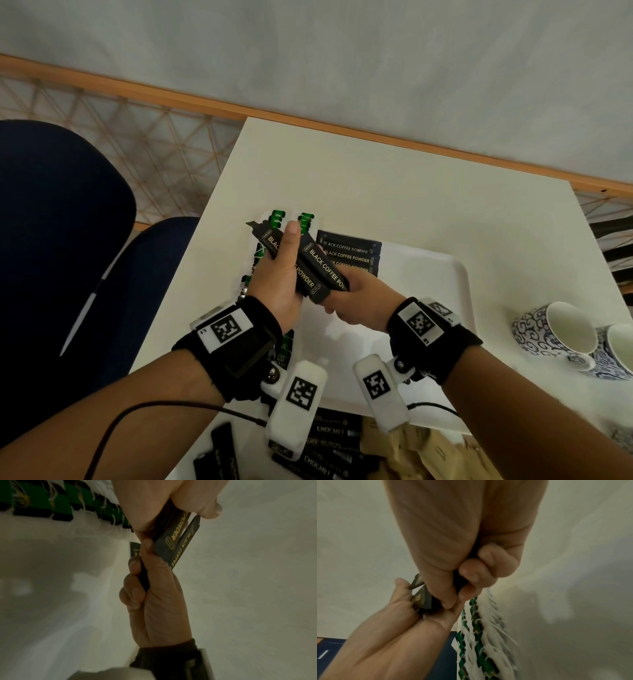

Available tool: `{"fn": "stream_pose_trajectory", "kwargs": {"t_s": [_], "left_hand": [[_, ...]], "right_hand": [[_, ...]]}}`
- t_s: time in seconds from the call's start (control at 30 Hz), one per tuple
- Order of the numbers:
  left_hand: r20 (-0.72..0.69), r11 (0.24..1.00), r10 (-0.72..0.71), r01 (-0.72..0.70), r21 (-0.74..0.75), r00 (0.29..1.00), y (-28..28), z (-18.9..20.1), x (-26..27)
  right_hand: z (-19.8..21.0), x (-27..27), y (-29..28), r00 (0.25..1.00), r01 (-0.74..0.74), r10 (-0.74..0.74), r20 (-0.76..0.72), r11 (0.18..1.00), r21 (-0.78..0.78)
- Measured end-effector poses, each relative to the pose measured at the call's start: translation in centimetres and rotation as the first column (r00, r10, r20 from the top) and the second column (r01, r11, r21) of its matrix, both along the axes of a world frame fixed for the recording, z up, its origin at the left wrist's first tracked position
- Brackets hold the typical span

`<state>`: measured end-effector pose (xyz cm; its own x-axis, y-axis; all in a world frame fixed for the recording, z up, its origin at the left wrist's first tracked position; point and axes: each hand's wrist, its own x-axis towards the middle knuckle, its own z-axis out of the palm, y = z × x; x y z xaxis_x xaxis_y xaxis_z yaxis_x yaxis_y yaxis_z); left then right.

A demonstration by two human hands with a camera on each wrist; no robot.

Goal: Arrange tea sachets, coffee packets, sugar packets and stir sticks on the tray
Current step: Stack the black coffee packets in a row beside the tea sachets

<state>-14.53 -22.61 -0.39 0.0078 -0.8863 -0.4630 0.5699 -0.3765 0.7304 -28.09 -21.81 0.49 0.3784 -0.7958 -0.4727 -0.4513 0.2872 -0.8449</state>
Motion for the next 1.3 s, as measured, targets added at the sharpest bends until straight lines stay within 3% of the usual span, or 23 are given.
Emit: {"fn": "stream_pose_trajectory", "kwargs": {"t_s": [0.17, 0.33, 0.43, 0.6, 0.73, 0.83, 0.93, 1.03, 1.3], "left_hand": [[0.009, 0.994, -0.065, 0.065, -0.090, 0.998, 0.2, 0.7, -0.2], [0.143, 0.979, -0.190, 0.198, -0.043, 0.971, 0.5, 0.3, 0.0], [0.155, 0.987, -0.160, 0.162, 0.000, 0.975, 0.3, 0.4, 0.0], [0.193, 0.993, -0.117, 0.108, 0.056, 0.974, 0.3, 0.0, 0.5], [0.202, 0.988, -0.151, 0.139, 0.073, 0.968, 0.7, -0.4, 0.6], [0.171, 0.986, -0.148, 0.132, 0.102, 0.974, 0.7, -0.4, 1.2], [0.149, 0.988, -0.100, 0.081, 0.130, 0.984, 0.2, -0.4, 2.0], [0.135, 0.990, -0.044, 0.025, 0.137, 0.990, -0.4, -0.3, 2.5], [0.200, 0.989, -0.105, 0.081, 0.126, 0.974, -0.3, -0.7, 2.6]], "right_hand": [[-0.1, 0.0, -0.1, 0.998, 0.034, -0.035, 0.048, 0.999, 0.024], [-0.9, -0.6, -0.2, 0.998, 0.058, -0.058, 0.038, 0.998, 0.012], [-1.3, -1.2, -0.2, 1.000, 0.019, -0.020, -0.021, 0.999, -0.036], [-1.7, -2.2, -0.4, 0.975, 0.152, -0.153, 0.159, 0.988, 0.017], [-2.2, -3.3, -0.9, 0.981, 0.193, -0.191, 0.030, 0.974, -0.115], [-2.7, -4.6, -1.6, 0.942, 0.252, -0.302, -0.147, 0.925, -0.286], [-3.2, -5.8, -1.9, 0.887, 0.189, -0.328, -0.324, 0.900, -0.393], [-3.8, -6.2, -2.2, 0.846, 0.040, -0.253, -0.470, 0.908, -0.416], [-4.2, -5.0, -3.8, 0.799, -0.073, -0.223, -0.559, 0.886, -0.458]]}}
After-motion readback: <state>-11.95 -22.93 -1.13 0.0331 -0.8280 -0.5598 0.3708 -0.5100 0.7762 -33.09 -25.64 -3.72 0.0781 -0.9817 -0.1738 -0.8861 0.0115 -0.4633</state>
